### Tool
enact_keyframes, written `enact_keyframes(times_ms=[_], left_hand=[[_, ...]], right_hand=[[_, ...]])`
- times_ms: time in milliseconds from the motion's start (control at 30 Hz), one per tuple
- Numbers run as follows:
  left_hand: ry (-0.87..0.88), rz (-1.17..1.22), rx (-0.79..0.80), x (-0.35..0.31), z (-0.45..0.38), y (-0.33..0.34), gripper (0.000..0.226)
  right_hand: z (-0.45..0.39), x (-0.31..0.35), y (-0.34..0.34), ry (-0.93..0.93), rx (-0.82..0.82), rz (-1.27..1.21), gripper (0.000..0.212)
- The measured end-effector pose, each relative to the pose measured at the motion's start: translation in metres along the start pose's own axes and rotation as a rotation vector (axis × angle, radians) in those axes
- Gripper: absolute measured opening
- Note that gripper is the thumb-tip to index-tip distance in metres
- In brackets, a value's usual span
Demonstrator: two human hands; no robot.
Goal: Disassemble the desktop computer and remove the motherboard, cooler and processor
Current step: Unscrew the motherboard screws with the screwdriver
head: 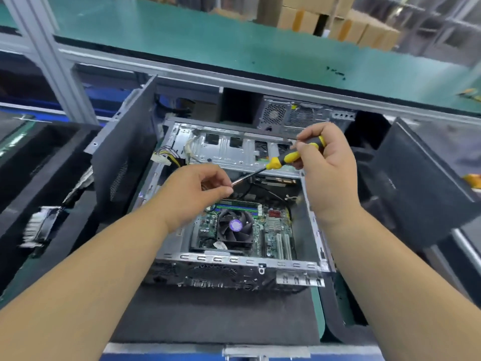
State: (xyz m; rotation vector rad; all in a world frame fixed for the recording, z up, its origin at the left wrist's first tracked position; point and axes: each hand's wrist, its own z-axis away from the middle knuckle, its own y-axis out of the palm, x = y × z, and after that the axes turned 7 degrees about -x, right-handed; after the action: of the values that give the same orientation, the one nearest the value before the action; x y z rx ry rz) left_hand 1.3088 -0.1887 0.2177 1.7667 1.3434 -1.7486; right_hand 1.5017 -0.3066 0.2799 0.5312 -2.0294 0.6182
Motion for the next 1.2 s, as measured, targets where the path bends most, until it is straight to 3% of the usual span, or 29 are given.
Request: enact_keyframes(times_ms=[167,433,567,800,967,1200], left_hand=[[0.072,0.027,0.069,-0.020,-0.007,0.039,0.015],[0.122,-0.105,0.308,-0.065,-0.025,0.146,0.012],[0.183,-0.280,0.426,-0.084,-0.035,0.209,0.004],[0.254,-0.652,0.632,-0.094,-0.040,0.290,0.023],[0.240,-0.754,0.624,-0.094,-0.041,0.314,0.025],[0.180,-0.709,0.537,-0.098,-0.044,0.309,0.019]], right_hand=[[0.004,-0.013,-0.047,-0.005,-0.146,0.109,0.009],[-0.007,-0.053,-0.136,0.106,-0.228,0.168,0.005],[-0.015,-0.076,-0.178,0.118,-0.233,0.209,0.009],[-0.029,-0.107,-0.233,0.148,-0.176,0.195,0.006],[-0.037,-0.122,-0.249,0.169,-0.111,0.173,0.006],[-0.044,-0.127,-0.249,0.171,-0.030,0.117,0.008]])
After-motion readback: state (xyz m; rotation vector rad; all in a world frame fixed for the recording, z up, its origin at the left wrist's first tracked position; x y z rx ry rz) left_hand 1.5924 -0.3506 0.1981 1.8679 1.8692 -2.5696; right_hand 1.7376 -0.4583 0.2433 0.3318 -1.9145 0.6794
